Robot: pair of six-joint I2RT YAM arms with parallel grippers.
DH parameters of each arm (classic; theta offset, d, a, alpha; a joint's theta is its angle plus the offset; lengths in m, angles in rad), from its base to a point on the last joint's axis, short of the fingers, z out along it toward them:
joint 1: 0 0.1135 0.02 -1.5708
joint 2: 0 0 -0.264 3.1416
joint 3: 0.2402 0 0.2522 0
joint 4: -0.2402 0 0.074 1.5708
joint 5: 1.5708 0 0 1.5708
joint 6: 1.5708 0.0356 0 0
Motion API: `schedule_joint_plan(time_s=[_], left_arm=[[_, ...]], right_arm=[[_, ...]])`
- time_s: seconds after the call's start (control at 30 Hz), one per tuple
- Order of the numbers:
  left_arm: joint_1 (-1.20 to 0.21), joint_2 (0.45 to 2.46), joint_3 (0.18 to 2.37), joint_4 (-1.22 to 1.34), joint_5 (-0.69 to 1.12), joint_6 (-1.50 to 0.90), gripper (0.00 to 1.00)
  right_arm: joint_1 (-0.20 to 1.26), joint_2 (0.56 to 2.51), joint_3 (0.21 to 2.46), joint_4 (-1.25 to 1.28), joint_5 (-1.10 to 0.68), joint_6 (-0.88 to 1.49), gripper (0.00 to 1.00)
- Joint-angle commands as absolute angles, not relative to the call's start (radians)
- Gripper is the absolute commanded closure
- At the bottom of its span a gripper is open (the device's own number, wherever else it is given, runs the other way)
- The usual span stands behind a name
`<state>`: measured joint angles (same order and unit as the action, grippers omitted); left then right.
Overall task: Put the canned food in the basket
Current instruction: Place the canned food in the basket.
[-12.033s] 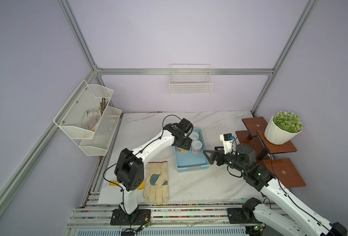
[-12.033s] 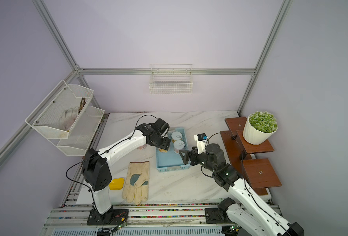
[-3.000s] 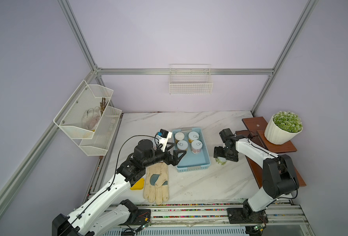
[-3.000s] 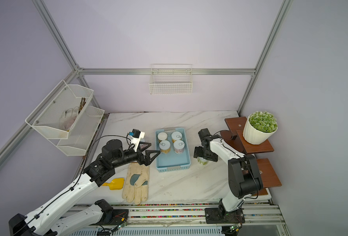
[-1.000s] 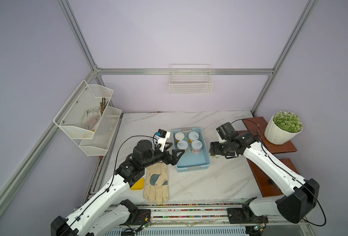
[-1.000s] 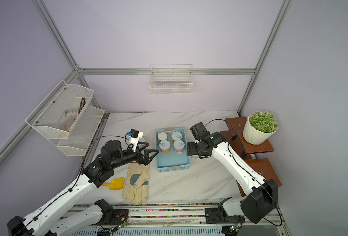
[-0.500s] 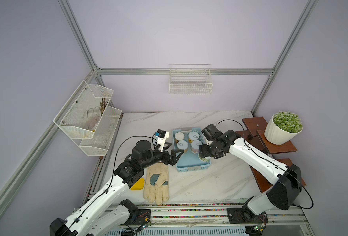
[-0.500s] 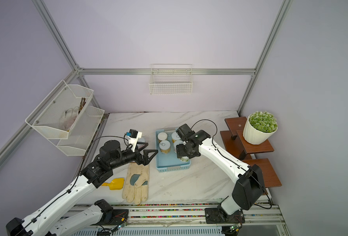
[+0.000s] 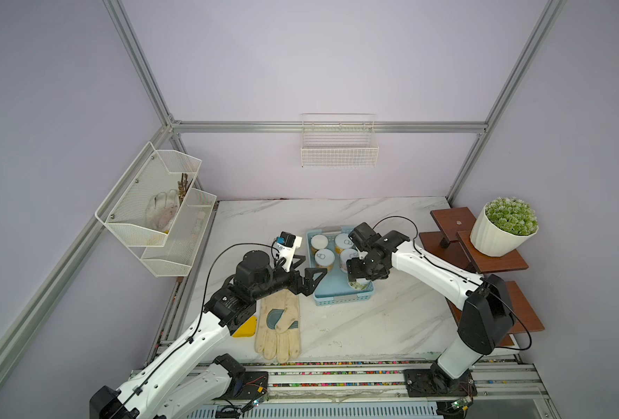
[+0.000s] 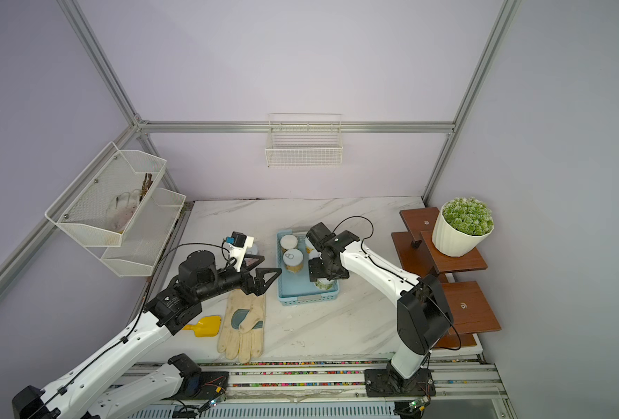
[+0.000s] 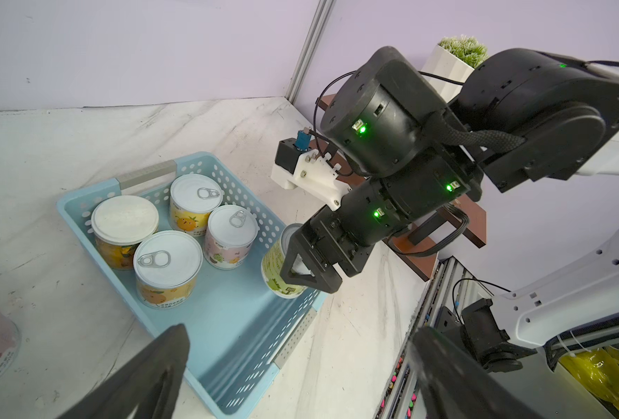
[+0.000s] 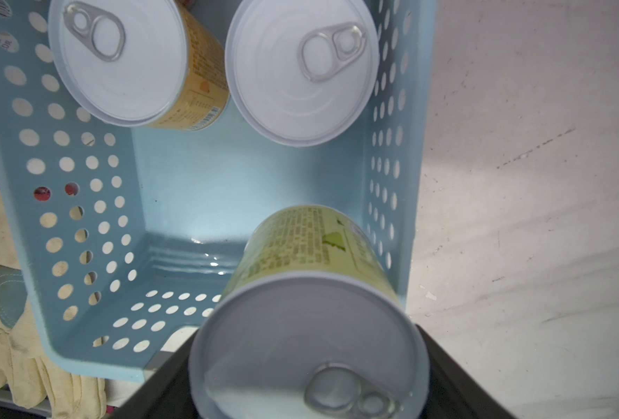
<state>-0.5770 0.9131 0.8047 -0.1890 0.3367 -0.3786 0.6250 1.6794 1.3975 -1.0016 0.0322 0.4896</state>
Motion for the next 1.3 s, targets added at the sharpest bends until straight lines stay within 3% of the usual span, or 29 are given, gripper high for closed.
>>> schedule_joint_plan(time_s=[0.0, 0.97, 1.27], left_arm=[[-0.572, 0.888, 0.802, -0.156, 0.348, -0.371, 0.01], [-0.572, 0.855, 0.774, -0.197, 0.299, -0.366, 0.00], [-0.572, 0.857, 0.781, -0.205, 0.294, -0.362, 0.00]], right_arm=[[0.635, 1.684, 1.411, -0.954, 0.040, 0.499, 0.65], [0.663, 1.846, 1.467, -0.945, 0.063, 0.507, 0.64], [0.663, 1.882, 1.461, -0.937, 0.080, 0.508, 0.60]])
